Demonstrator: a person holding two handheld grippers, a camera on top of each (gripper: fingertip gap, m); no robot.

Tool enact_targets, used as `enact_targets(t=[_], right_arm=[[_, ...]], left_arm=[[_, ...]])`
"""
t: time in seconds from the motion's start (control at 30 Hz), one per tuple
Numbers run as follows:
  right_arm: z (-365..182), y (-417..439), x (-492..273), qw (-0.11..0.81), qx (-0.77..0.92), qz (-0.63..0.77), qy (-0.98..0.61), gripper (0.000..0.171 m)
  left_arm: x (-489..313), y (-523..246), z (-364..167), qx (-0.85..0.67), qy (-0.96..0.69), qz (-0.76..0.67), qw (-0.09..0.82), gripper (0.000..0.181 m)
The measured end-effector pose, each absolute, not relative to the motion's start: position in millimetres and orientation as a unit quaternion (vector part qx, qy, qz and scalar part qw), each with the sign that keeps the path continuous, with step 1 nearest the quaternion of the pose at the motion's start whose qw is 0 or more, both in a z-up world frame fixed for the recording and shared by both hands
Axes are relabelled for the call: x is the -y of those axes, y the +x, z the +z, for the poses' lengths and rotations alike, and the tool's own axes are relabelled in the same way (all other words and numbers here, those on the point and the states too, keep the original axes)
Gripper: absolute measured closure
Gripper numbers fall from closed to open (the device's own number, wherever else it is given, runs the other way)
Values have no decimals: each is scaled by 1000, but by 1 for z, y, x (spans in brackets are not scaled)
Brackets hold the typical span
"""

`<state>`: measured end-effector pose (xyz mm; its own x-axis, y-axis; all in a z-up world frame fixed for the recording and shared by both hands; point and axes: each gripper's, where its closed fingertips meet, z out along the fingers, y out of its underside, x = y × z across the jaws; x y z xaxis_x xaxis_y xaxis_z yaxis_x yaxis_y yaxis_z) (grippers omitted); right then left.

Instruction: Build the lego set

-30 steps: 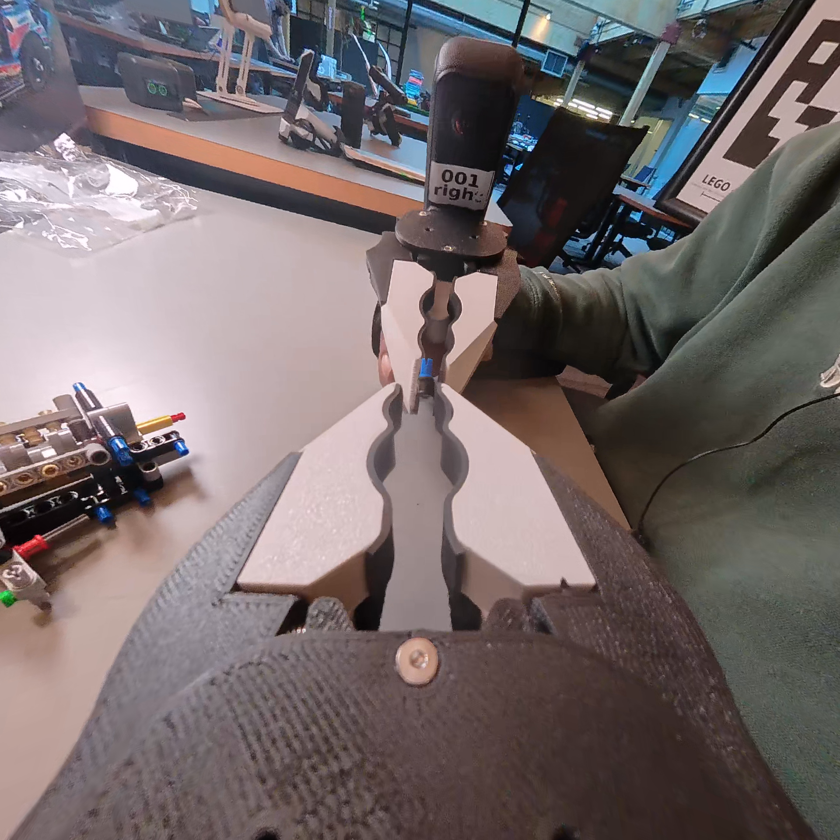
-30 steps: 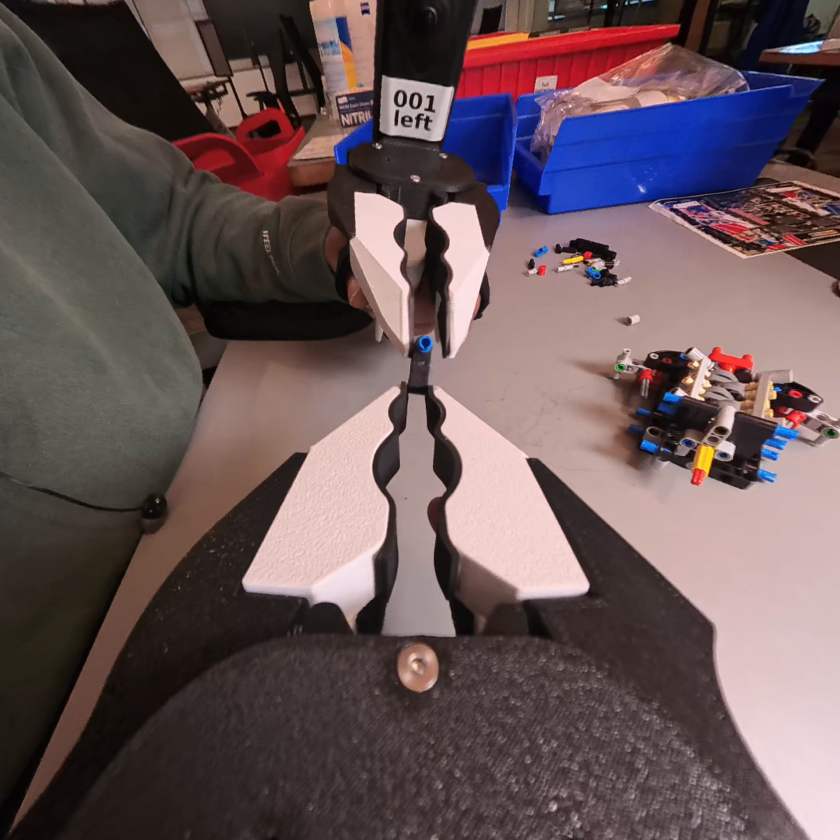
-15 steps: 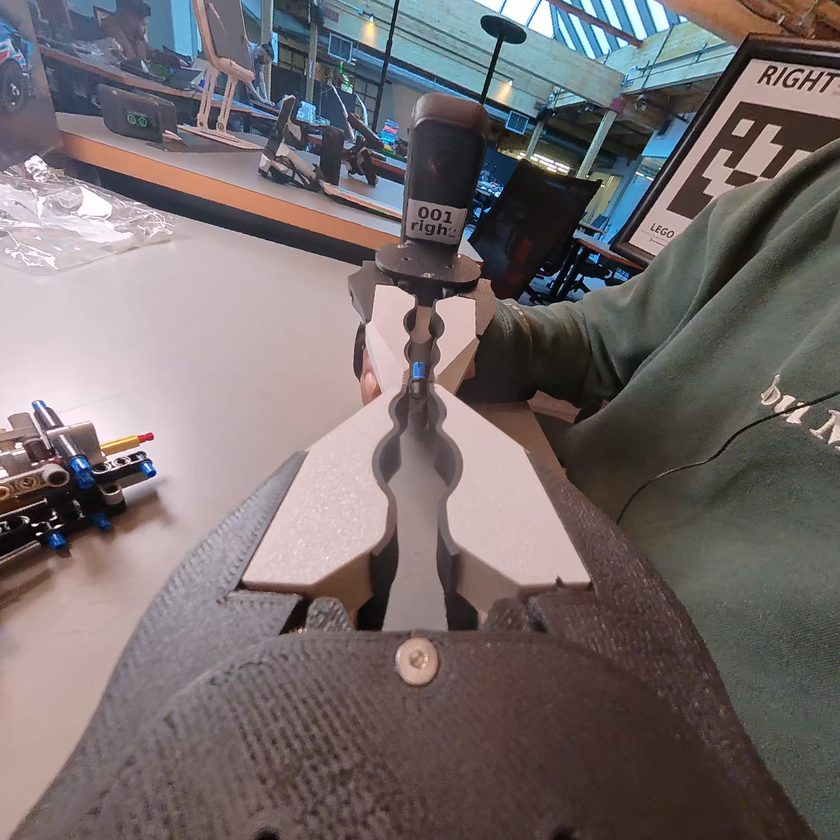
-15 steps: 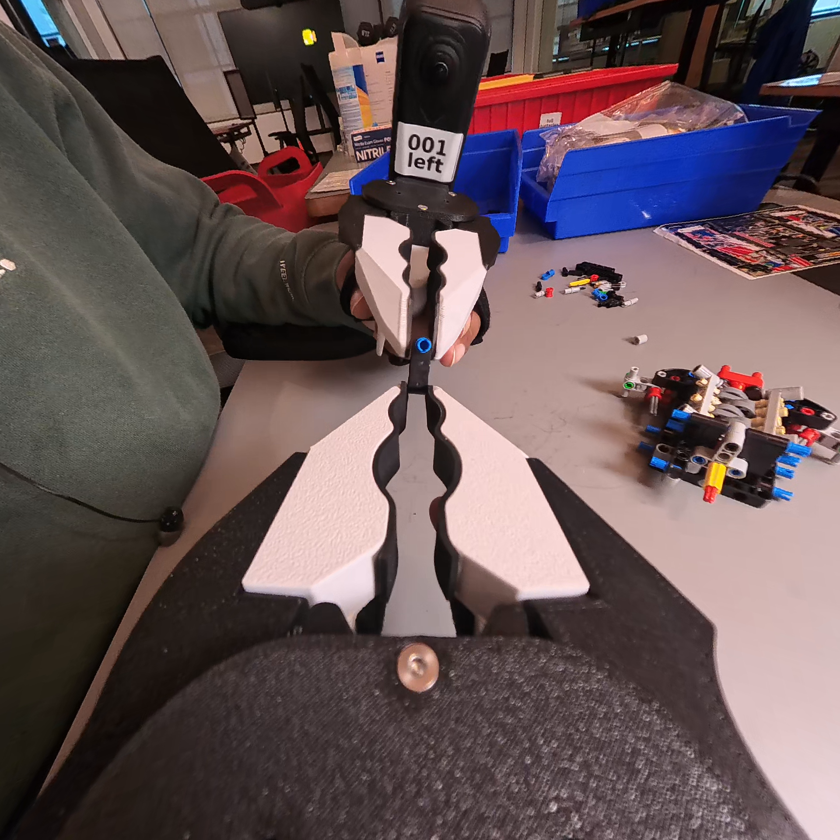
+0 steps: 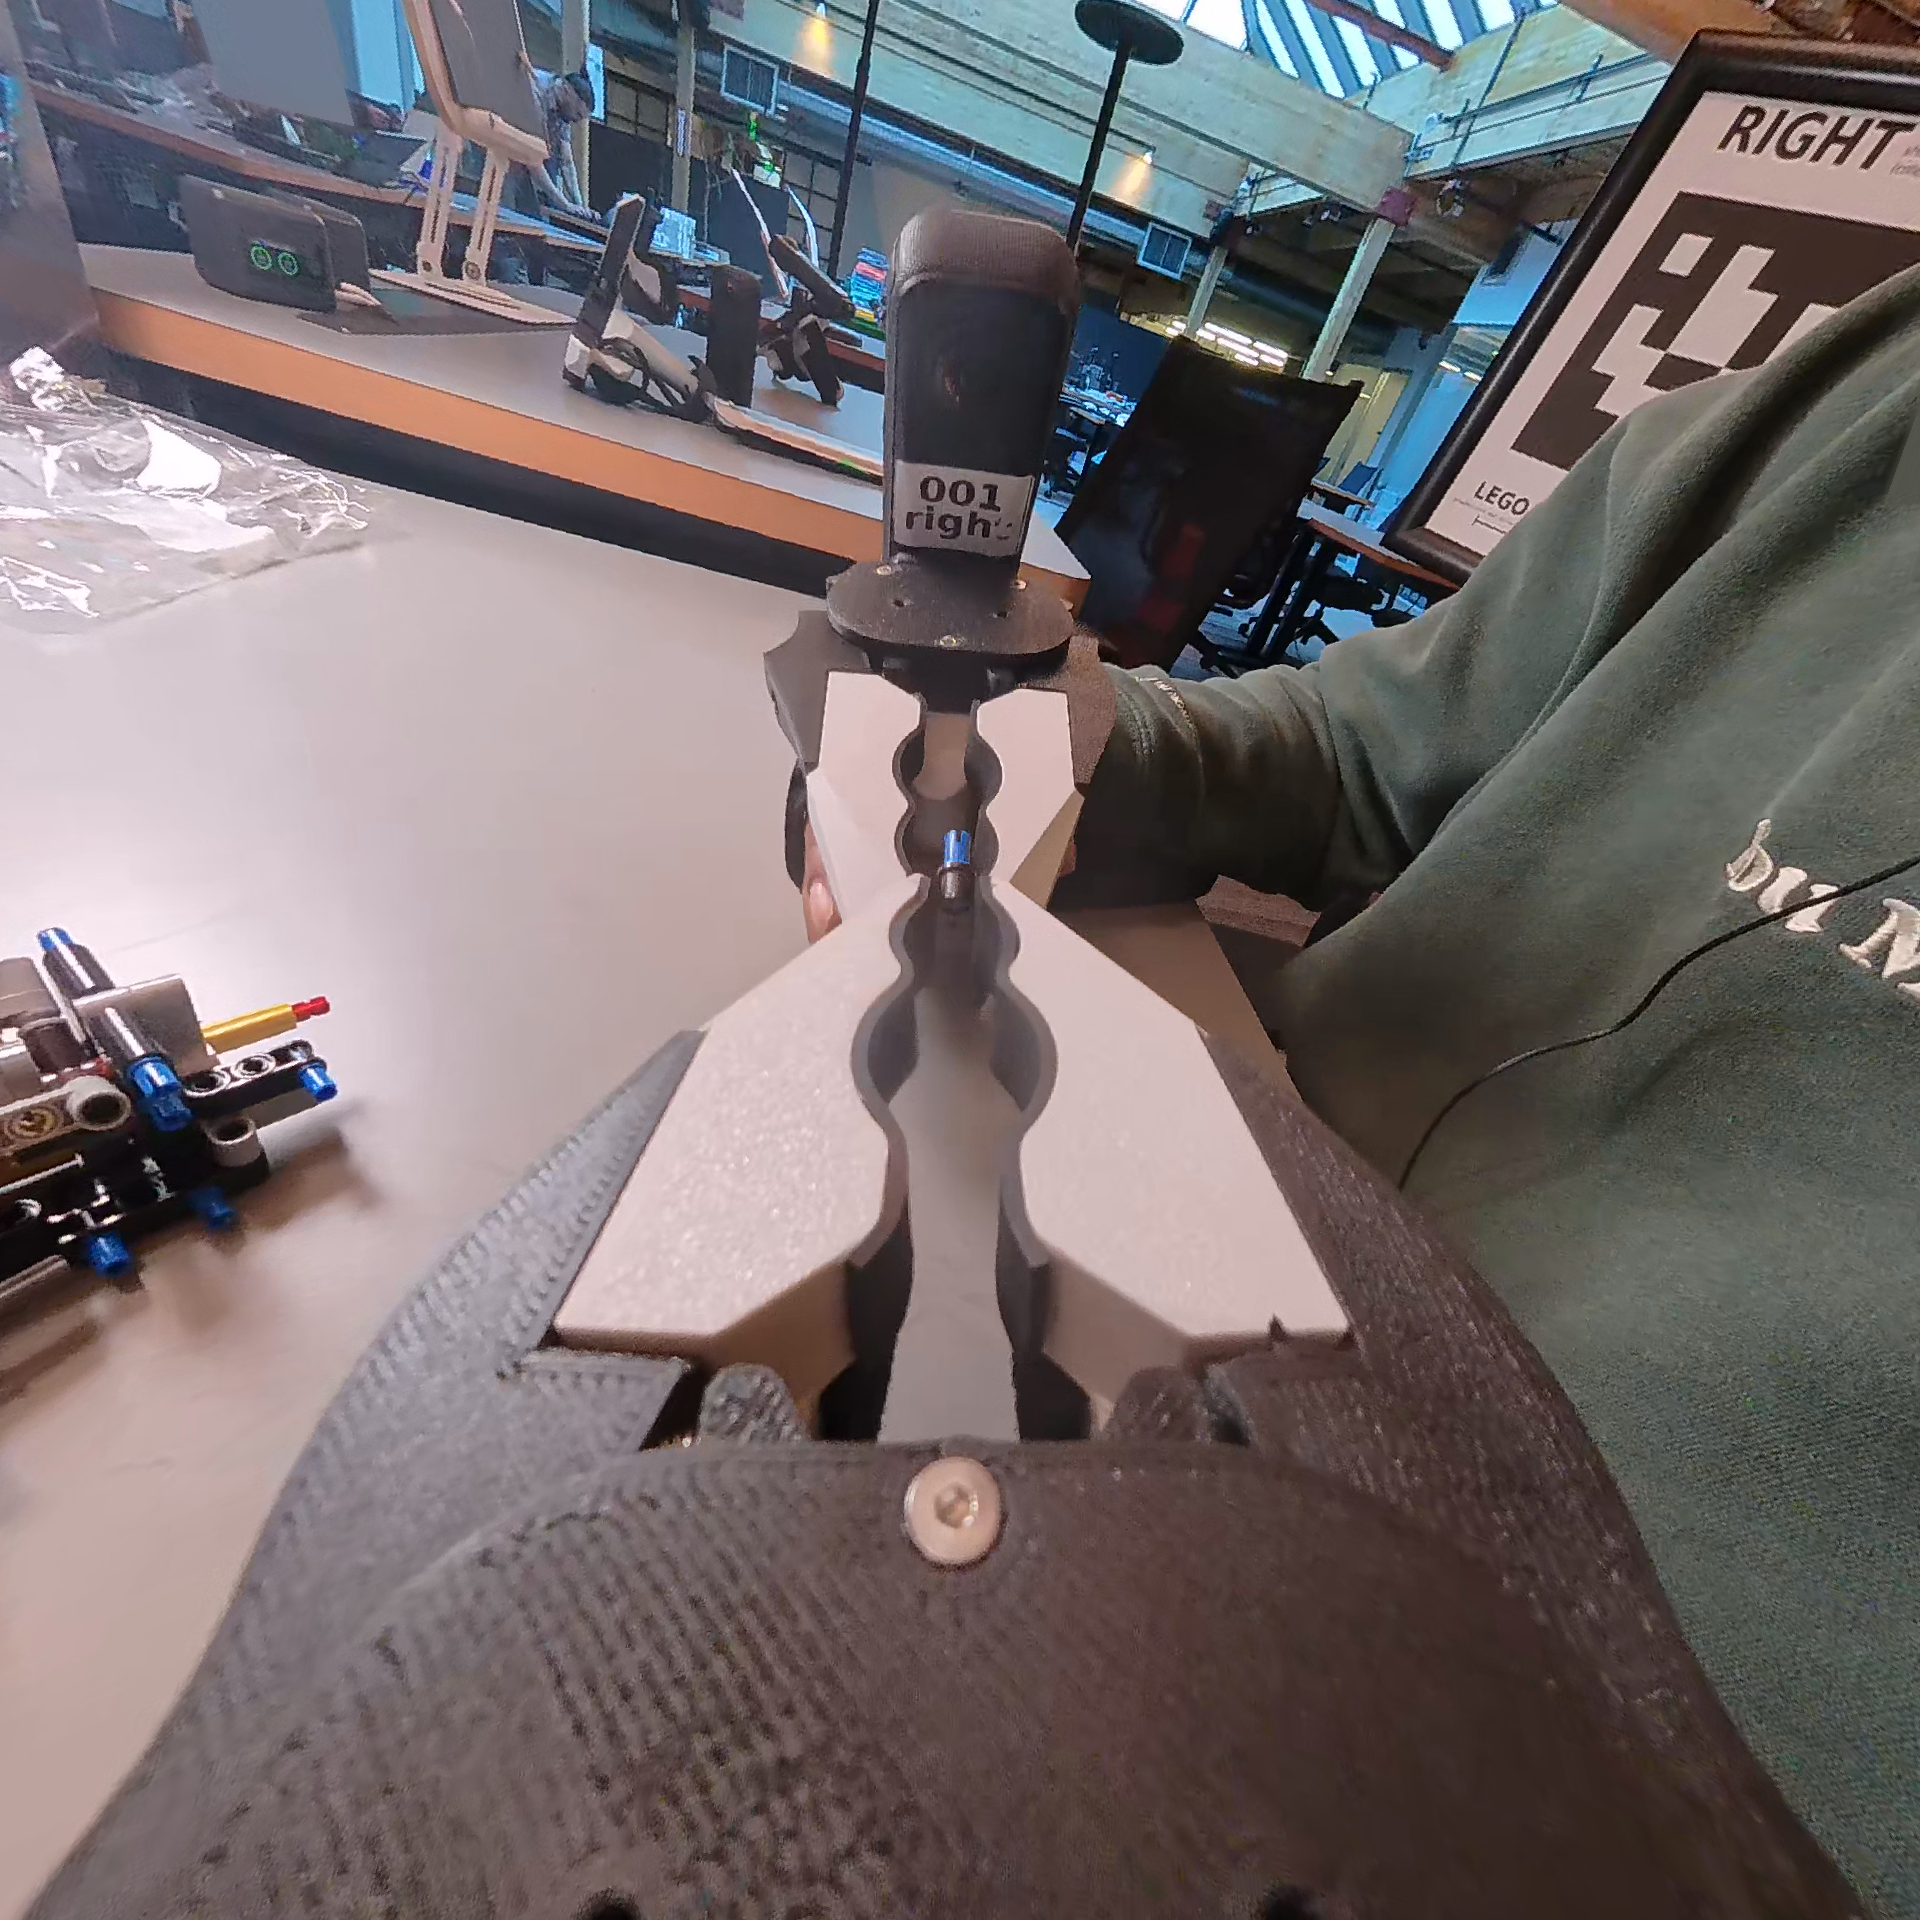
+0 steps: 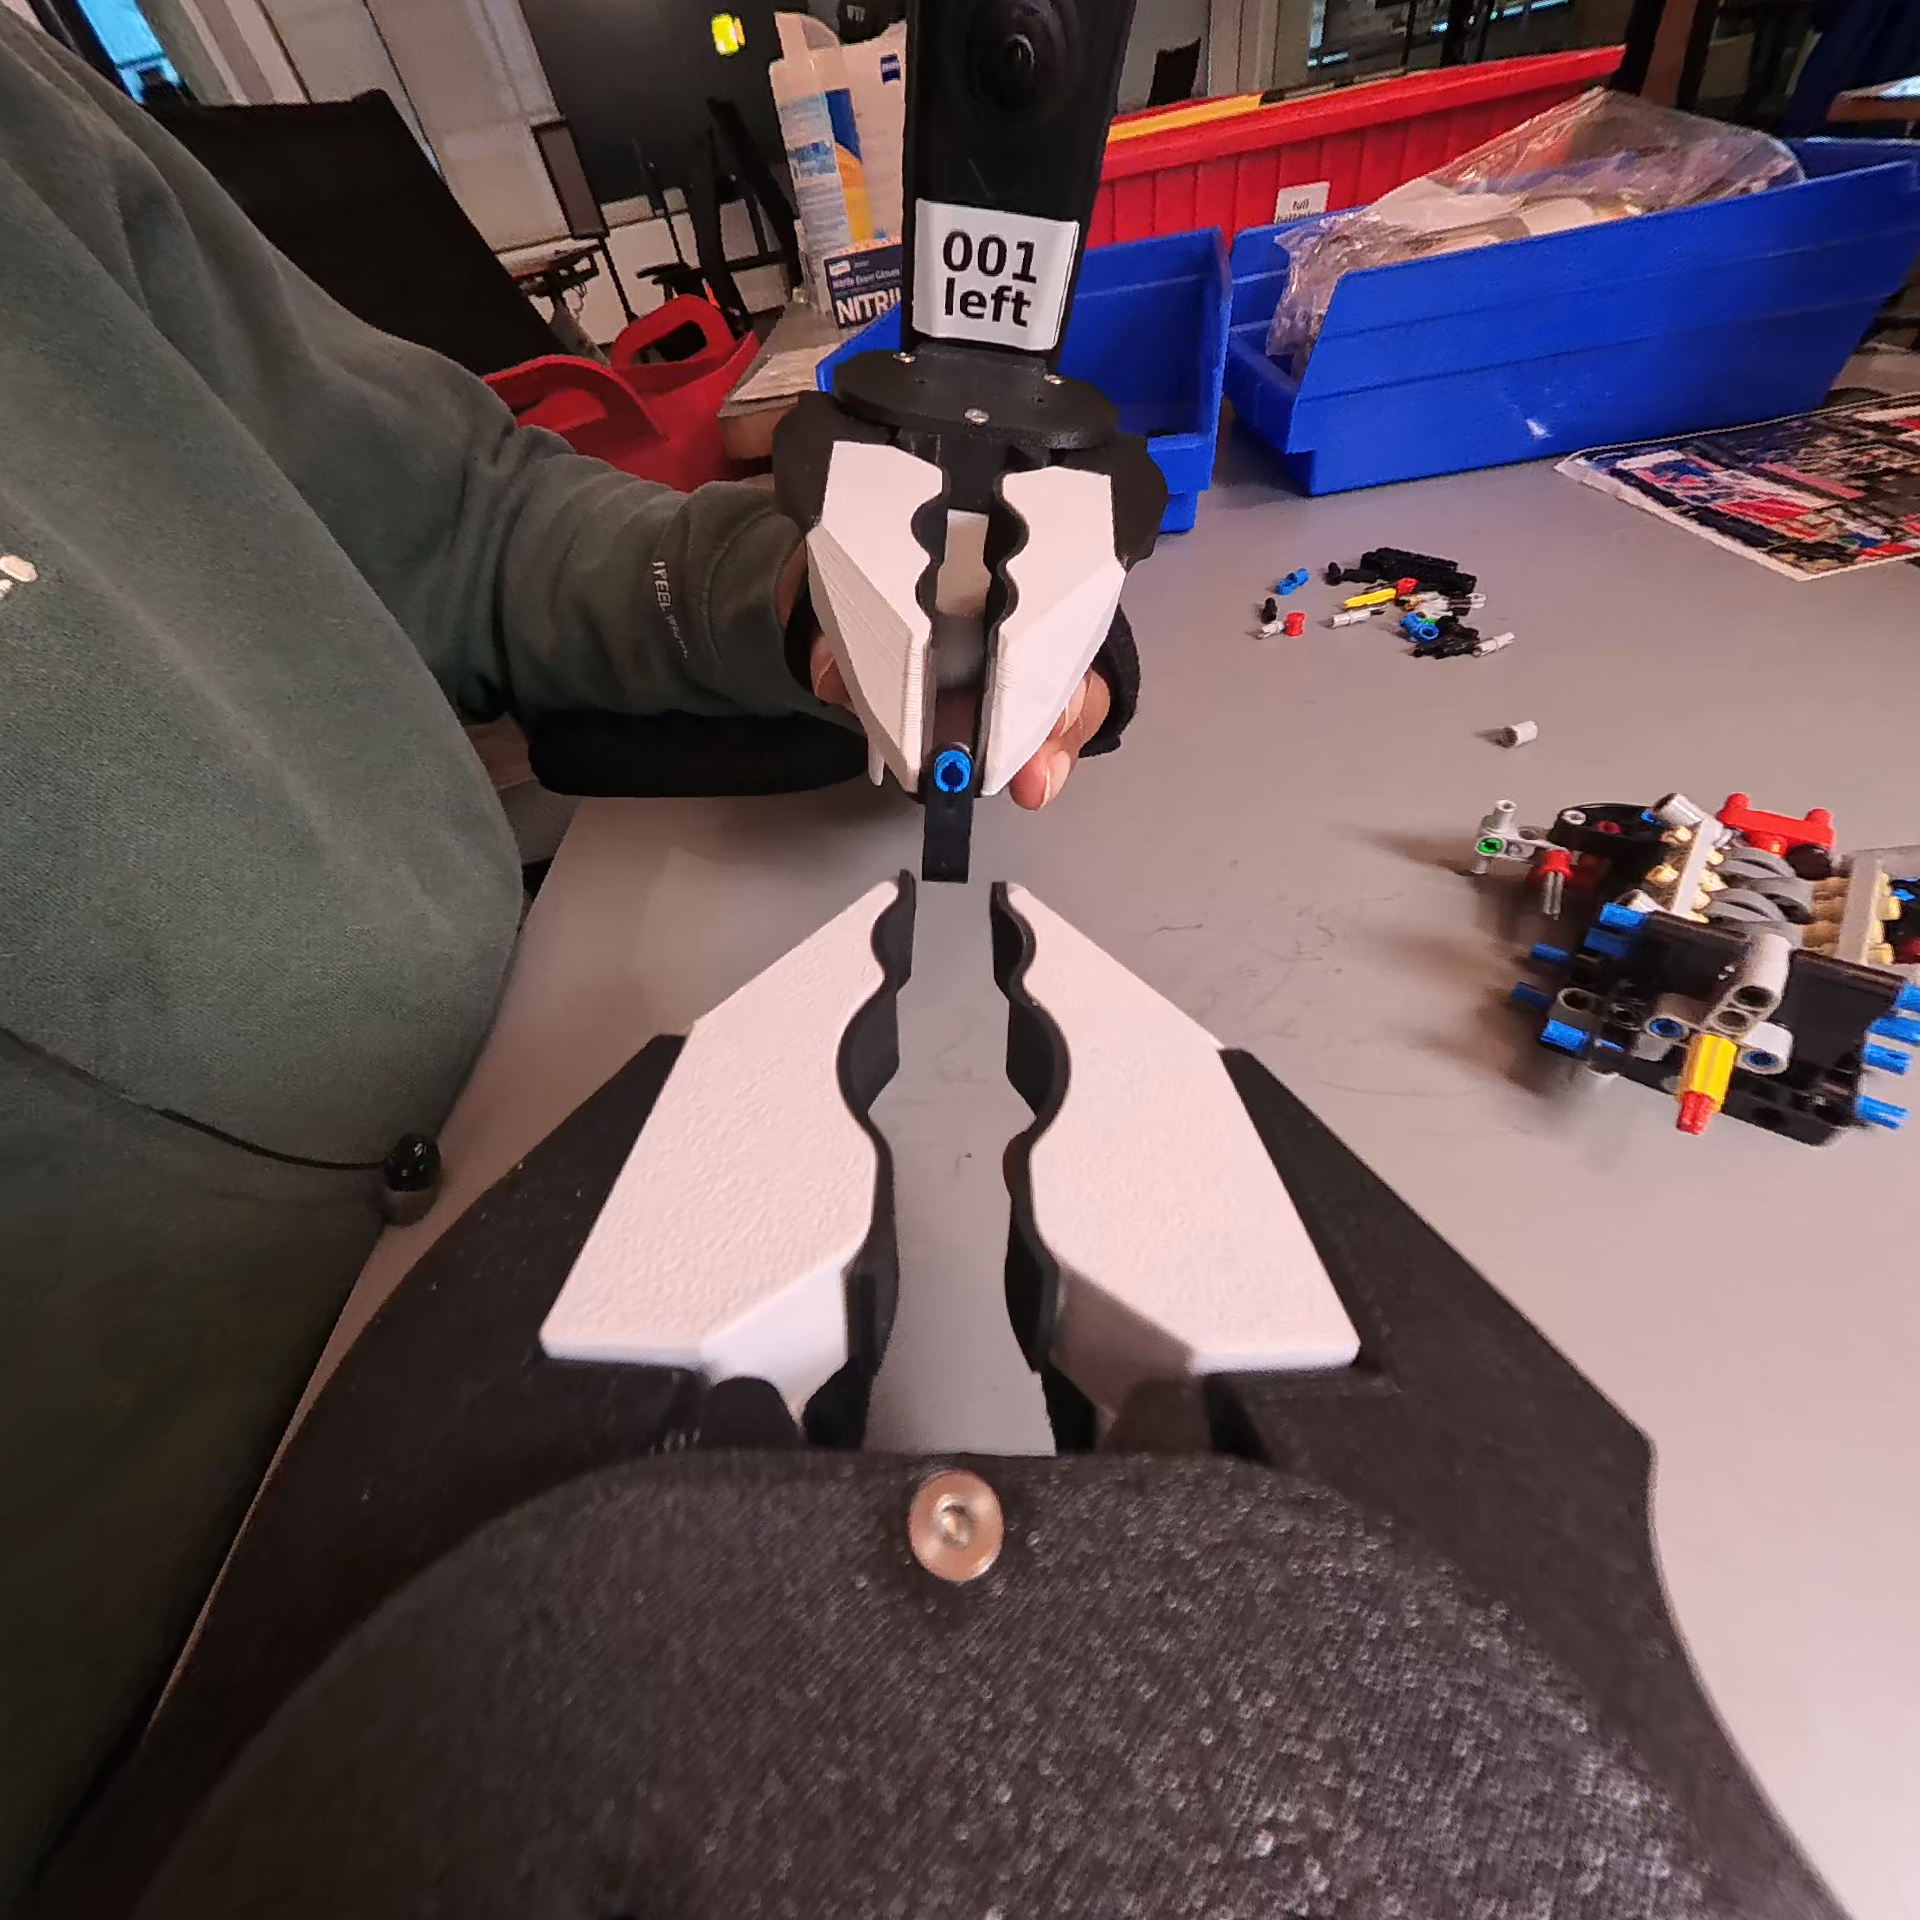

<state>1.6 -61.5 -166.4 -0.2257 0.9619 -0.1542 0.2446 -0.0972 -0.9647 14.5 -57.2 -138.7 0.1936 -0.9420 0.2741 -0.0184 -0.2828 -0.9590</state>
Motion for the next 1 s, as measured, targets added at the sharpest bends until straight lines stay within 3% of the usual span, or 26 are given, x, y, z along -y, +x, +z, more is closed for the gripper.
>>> enact_targets(t=[0.07, 0.8, 1.0], right_arm=[[-167, 2, 63, 340, 583, 526, -517, 165], [-166, 1, 48, 380, 574, 492, -533, 171], [-173, -1, 53, 354, 579, 498, -540, 143]], left_arm=[[58, 15, -140, -388, -622, -504, 456, 176], [38, 4, -142, -350, -648, -471, 485, 176], [46, 8, -139, -364, -635, -486, 478, 176]])
